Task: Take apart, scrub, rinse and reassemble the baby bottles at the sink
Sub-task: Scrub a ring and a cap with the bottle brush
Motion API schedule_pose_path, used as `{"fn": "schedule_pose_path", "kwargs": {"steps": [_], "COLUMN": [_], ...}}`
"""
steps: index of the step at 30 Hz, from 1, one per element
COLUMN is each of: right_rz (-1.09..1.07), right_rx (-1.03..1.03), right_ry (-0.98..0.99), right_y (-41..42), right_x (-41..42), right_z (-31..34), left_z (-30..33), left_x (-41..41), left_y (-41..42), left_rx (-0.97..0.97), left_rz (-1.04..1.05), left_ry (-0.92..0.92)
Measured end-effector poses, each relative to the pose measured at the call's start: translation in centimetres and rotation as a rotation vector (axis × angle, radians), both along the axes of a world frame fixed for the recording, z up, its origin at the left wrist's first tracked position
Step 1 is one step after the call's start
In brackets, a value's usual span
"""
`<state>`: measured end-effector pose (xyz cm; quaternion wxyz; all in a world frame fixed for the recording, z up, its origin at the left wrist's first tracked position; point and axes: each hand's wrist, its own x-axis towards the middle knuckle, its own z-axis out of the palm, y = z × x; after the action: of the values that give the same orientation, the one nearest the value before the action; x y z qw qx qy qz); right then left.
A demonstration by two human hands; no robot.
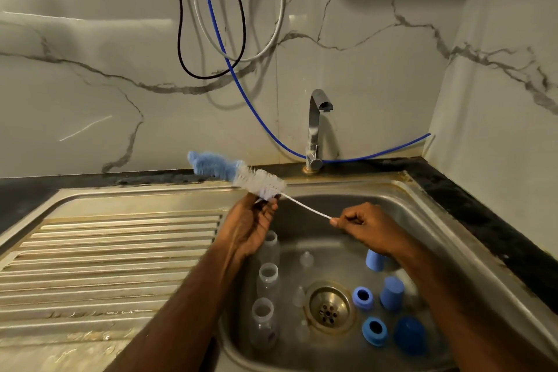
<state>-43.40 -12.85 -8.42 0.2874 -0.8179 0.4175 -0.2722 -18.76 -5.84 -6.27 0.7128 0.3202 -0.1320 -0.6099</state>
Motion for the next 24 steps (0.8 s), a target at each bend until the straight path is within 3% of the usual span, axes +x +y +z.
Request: {"fn": "schedule_pose_path", "kwargs": {"steps": [5,10,13,18,24], "right_rz": [-0.12,0.008,-0.022,-0.066,0.011], "right_rx": [-0.077,-0.06,0.002,-0.076,0.04], "right_ry": [-0.034,0.033,0.01,0.007,0.06], "right_y": [-0.2,0.4,-0.4,-0.3,-0.5], "right_x": [-0.2,1.0,-0.4,-0.2,-0.8], "right_z": [-0.4,-0.2,-0.2,-0.7,0.1], "left_z": [0.0,0.1,-0.1,0.1,0.1], "left_x": [-0.2,-0.3,0.3,-1.2,0.6], "left_y": [0.2,0.1,0.0,0.3,0.2], "left_rx": [0.014,0.028,0.016,0.04,0.029], "left_rz": [-0.058,-0.053,-0.058,-0.122,-0.058], "left_ry": [-0.078,-0.061,-0.042,-0.174,-0.062]}}
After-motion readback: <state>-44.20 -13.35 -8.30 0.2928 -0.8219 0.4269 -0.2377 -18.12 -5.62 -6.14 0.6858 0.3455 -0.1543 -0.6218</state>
